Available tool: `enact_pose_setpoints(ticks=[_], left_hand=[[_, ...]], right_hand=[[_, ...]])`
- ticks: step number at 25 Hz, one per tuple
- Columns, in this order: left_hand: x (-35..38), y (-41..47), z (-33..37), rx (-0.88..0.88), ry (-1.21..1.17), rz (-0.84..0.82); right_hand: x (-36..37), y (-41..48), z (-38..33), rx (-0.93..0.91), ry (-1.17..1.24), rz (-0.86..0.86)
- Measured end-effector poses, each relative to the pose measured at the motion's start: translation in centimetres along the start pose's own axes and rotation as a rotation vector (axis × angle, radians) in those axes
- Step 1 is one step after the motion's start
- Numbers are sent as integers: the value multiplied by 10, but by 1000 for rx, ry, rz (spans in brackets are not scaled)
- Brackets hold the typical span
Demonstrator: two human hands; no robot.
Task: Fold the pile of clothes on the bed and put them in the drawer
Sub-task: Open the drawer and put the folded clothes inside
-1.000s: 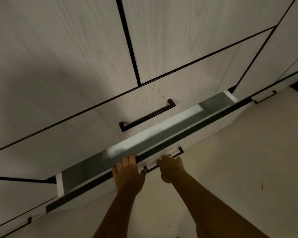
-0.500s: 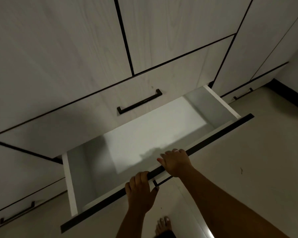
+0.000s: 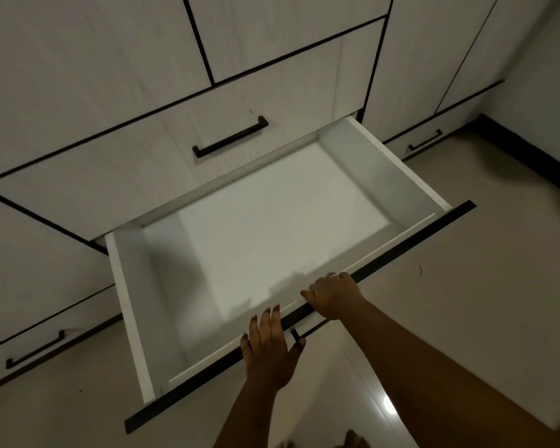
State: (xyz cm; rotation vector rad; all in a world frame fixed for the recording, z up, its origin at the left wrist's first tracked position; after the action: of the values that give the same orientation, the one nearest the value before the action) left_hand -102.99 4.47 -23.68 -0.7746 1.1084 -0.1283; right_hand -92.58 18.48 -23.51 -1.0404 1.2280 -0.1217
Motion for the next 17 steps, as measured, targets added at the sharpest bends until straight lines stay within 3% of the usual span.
enact_pose_setpoints(ticks=[4, 8, 12, 17], left_hand=[[18, -22, 8, 23, 44, 0], [28, -36, 4, 74, -60, -188], [30, -61, -11, 74, -72, -298], [28, -120, 37, 136, -90, -265]], right_hand=[[21, -22, 5, 15, -28, 46], [40, -43, 2, 38, -32, 47], [66, -97, -5, 61, 95, 157], [99, -189, 15, 207, 291, 289]])
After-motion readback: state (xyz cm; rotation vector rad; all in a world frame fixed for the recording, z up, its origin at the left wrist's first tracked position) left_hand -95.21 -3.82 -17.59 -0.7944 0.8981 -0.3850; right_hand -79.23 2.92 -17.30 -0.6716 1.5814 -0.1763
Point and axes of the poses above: each hand's wrist, its own y-axis towards the middle knuckle, its own x-axis out of the palm, z = x × y, the point moved 3 cm from there along y, towards the middle knuckle, and after that the axes turned 8 degrees about -z, right-handed, at the moved point
